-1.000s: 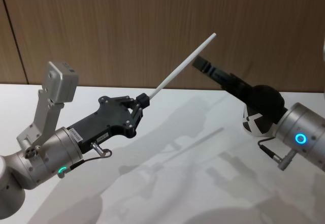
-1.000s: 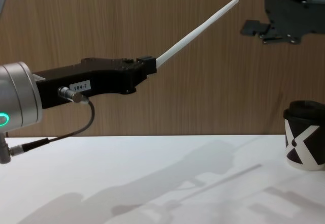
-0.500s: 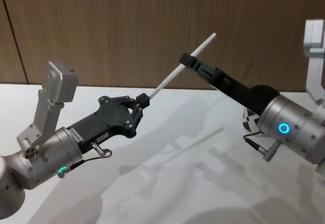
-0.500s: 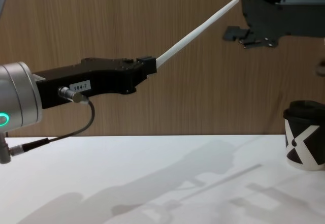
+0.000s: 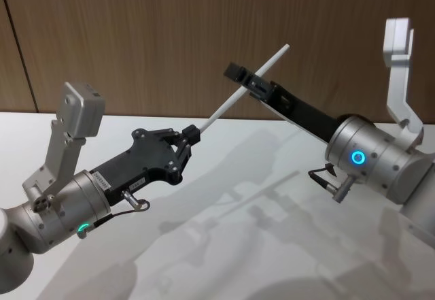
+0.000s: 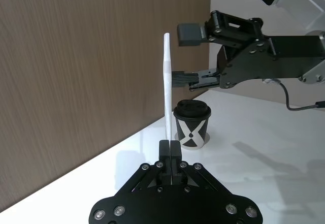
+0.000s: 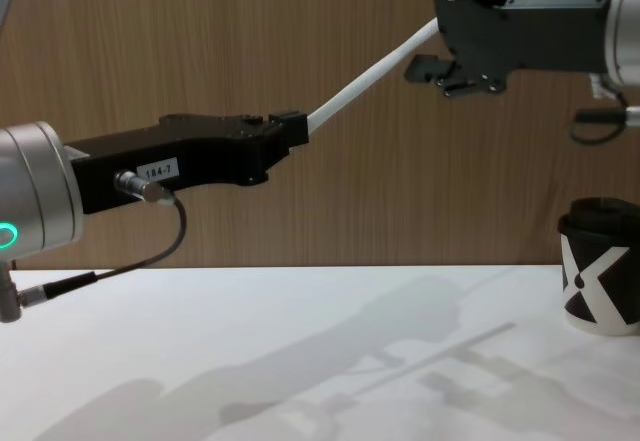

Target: Pick up the straw with one hand, pass it to the other hand, and insert it into the cup.

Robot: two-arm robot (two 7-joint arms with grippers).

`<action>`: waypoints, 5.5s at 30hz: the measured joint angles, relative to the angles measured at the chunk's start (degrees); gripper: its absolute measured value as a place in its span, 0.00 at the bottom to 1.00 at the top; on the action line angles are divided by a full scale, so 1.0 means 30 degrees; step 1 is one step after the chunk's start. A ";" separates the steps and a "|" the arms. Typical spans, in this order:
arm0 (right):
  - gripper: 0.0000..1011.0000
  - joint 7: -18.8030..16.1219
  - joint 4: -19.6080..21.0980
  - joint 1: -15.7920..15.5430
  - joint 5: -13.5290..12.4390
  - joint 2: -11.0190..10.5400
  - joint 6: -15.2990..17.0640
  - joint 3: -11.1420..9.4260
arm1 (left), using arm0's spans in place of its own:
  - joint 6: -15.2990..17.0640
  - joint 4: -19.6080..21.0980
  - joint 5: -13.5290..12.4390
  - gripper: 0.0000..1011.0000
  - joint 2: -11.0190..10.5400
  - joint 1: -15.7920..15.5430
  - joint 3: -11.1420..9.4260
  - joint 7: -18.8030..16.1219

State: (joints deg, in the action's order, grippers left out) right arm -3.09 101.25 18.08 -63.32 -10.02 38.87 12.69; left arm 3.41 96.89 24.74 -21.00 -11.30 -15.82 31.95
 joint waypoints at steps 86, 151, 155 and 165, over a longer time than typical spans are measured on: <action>0.00 0.0683 -0.1904 0.1212 0.0002 0.0335 -0.1017 0.0649 | 0.0000 0.0000 0.0002 0.01 -0.0002 0.0000 0.0000 0.0001; 0.00 -0.0780 0.0100 0.0252 0.6589 -0.2815 -0.8346 0.2154 | 0.0000 0.0000 0.0001 0.99 -0.0001 -0.0001 0.0000 0.0001; 0.00 -0.0787 0.0278 0.0220 0.6814 -0.3028 -0.8381 0.1951 | 0.0000 0.0000 0.0000 0.99 -0.0001 -0.0001 -0.0001 0.0001; 0.00 -0.0552 0.0492 0.0204 0.7219 -0.3438 -0.8219 0.1462 | 0.0000 0.0001 0.0000 0.99 -0.0001 -0.0001 -0.0001 0.0000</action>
State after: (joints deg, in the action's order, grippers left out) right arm -4.74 102.73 18.69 -41.66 -20.34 14.21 17.07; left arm 3.41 96.89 24.74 -21.00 -11.30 -15.82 31.95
